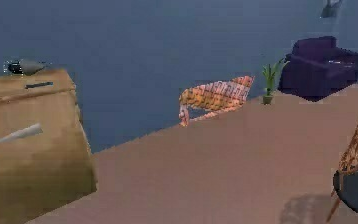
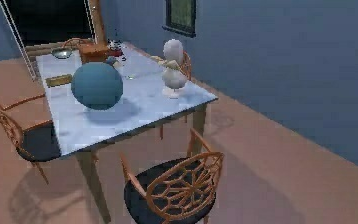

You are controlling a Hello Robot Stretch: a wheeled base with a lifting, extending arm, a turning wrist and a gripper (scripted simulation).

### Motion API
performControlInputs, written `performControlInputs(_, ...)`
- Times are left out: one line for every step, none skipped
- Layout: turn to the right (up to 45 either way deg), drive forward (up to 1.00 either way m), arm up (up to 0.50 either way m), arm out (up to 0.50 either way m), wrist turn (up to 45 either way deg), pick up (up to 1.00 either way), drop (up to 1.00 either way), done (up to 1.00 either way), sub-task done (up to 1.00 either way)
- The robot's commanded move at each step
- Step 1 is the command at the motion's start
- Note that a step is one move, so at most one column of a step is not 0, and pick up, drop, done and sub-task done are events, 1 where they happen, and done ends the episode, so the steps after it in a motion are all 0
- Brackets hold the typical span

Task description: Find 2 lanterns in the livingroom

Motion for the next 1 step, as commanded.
performControlInputs(-42.0, 0.0, 0.0, 0.0, 0.0, 0.0, 0.0, 0.0, 0.0)
